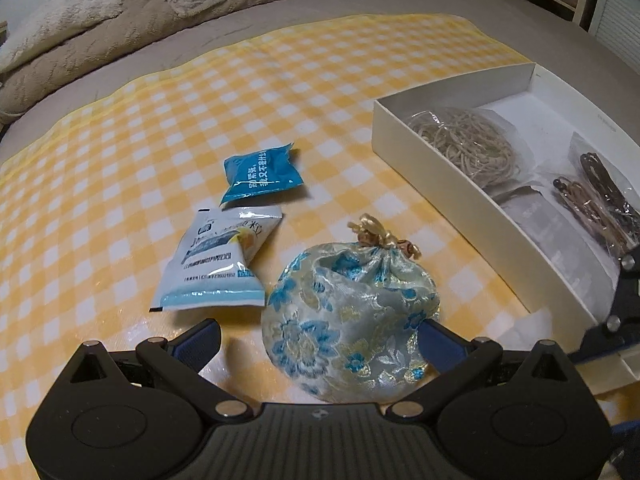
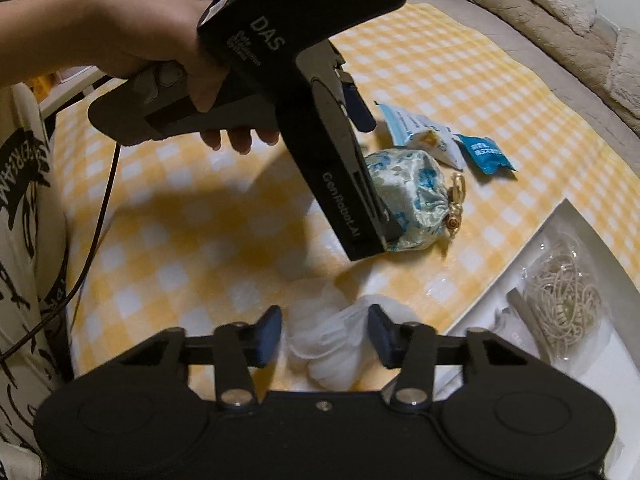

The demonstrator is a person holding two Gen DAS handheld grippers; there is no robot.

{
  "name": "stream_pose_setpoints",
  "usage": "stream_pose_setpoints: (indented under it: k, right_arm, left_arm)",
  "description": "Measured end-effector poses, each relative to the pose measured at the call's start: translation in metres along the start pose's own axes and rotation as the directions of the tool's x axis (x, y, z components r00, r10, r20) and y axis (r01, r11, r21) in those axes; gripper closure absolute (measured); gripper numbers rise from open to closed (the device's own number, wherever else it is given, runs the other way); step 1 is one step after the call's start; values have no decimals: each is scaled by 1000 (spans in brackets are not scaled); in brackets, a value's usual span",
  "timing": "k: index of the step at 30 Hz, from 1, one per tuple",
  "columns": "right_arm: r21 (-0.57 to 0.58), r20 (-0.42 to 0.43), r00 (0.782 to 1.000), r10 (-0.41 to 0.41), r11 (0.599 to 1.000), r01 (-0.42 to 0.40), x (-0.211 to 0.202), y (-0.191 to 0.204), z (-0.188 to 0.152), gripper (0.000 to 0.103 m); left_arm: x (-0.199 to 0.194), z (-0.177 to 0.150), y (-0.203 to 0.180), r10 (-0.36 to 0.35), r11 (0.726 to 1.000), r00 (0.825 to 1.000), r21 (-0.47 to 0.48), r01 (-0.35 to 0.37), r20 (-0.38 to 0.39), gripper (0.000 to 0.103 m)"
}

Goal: Organize soft objects
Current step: 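Grasp the floral pouch with left tool while right tool grasps white tissue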

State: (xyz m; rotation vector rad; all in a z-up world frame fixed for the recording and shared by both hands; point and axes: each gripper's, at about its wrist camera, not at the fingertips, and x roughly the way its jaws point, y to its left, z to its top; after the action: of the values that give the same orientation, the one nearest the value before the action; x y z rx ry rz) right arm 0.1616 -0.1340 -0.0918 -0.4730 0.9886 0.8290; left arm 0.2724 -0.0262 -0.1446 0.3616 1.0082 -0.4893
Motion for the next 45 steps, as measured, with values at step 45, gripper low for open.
stream_pose_setpoints:
  k: [45]
  right_arm:
    - [43, 48, 997, -56, 998, 54, -31, 11, 7, 99]
  left_arm:
    - [-40, 6, -2, -10, 995, 993, -97, 22, 120, 39]
